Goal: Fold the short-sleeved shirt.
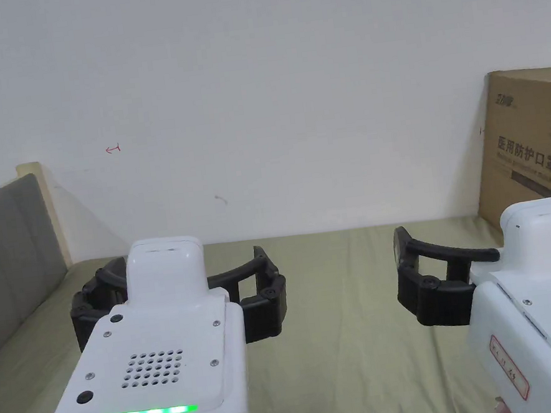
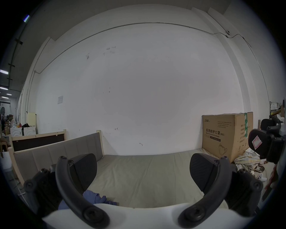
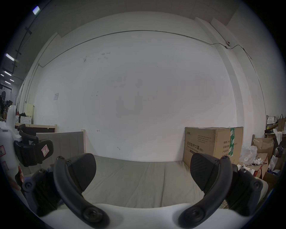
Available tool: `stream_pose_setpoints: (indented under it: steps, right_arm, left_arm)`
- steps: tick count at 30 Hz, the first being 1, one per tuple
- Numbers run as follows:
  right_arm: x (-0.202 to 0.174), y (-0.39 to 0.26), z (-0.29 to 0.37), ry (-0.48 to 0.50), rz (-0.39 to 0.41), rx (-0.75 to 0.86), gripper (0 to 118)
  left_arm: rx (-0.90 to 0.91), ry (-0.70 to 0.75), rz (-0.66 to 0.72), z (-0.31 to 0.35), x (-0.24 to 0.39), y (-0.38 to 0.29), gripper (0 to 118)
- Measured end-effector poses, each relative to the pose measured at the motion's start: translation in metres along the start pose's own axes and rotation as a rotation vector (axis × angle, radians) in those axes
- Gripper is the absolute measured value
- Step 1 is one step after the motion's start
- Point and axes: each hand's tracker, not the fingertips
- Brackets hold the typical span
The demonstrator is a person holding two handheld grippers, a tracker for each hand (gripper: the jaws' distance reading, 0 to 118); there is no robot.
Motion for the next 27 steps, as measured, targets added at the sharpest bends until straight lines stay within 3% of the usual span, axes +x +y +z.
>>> stream_pose_setpoints:
  steps: [27]
  right_arm:
    - [-0.0007,-0.0023,0.0009,0.001,-0.023,-0.018,118]
  left_arm:
    - [0.006,0.000,0.026,0.0039,-0.0028,0.0012,118]
